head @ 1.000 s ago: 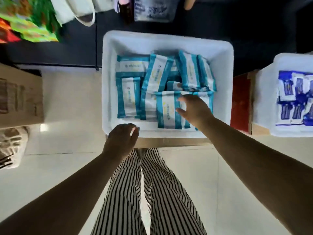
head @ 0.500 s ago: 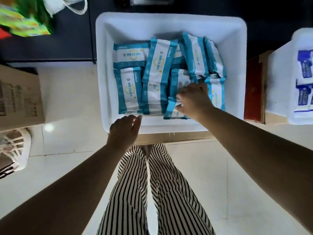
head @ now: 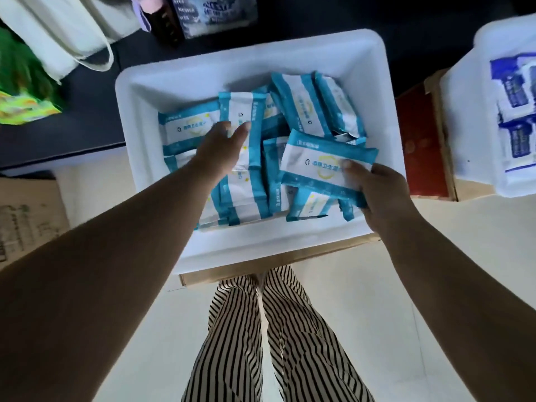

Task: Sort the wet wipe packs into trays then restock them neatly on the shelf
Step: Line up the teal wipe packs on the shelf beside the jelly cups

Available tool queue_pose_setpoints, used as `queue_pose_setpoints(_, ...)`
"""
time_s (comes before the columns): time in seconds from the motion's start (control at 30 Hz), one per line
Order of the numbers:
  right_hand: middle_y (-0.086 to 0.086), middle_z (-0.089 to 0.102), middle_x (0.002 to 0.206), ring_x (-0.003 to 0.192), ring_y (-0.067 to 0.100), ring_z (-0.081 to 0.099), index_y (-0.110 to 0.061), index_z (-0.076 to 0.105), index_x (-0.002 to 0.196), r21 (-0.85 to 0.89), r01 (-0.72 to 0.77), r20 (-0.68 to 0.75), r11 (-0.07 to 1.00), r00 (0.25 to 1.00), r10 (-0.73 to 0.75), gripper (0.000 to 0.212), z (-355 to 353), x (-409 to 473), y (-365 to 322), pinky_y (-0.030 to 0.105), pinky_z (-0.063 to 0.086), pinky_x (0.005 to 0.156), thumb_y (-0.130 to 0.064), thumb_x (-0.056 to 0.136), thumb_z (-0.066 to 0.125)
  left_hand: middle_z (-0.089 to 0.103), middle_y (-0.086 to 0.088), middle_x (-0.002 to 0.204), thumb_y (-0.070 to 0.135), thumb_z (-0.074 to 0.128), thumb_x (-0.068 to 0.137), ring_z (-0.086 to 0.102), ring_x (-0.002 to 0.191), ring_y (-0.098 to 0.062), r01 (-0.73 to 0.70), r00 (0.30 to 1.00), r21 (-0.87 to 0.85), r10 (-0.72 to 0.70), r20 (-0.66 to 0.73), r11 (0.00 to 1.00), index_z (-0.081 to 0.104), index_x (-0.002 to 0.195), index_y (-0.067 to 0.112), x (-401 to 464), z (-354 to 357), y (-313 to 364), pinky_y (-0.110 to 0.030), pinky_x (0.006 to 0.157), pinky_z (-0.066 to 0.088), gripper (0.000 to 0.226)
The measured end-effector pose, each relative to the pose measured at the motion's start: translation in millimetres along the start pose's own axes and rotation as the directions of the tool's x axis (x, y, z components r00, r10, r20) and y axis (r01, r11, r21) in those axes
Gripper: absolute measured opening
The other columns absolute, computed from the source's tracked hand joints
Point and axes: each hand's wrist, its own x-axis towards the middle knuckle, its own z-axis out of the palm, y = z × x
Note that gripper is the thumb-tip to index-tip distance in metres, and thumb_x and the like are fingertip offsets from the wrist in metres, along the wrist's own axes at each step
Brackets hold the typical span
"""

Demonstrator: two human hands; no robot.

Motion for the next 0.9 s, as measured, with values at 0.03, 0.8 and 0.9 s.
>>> queue_pose_setpoints(0.03,0.002,0.073,0.080,0.075,0.018,0.070,-0.012,0.064,0.080,0.063,-0.038,-0.007,0.997,0.999,0.038,0.007,-1,2,2,0.031,0.057,0.073,-0.015,0.082,0.069,0.045,-0.028,0.133,0.042,0.037,0.097,0.044,0.121,-0.036,0.046,0.999,0.012,-0.046,0.024,0.999,0.043,0.127,-0.009,4,8,6,-0.034,0.085,0.034,0.059)
queue_pose_setpoints(0.8,0.007,0.069,0.110,0.100,0.022,0.067,-0.008,0.062,0.105,0.364,-0.090,0.021,0.927,0.996,0.088,0.022,-26,20,14,0.038,0.054,0.087,-0.010,0.084,0.065,0.052,-0.016,0.130,0.044,0.078,0.066,0.049,0.118,-0.032,-0.007,0.998,0.264,-0.009,0.060,0.964,0.046,0.127,0.006,29,-11,2,-0.038,0.097,0.039,0.078)
queue_pose_setpoints(0.9,0.005,0.072,0.102,0.096,0.022,0.068,-0.010,0.065,0.098,0.378,-0.089,0.060,0.922,0.996,0.071,0.015,-25,5,5,0.034,0.056,0.082,-0.006,0.083,0.064,0.059,-0.020,0.119,0.044,0.077,0.067,0.057,0.108,-0.030,0.043,0.988,0.199,-0.071,0.137,0.979,0.055,0.120,-0.001,10,-25,5,-0.034,0.092,0.045,0.073)
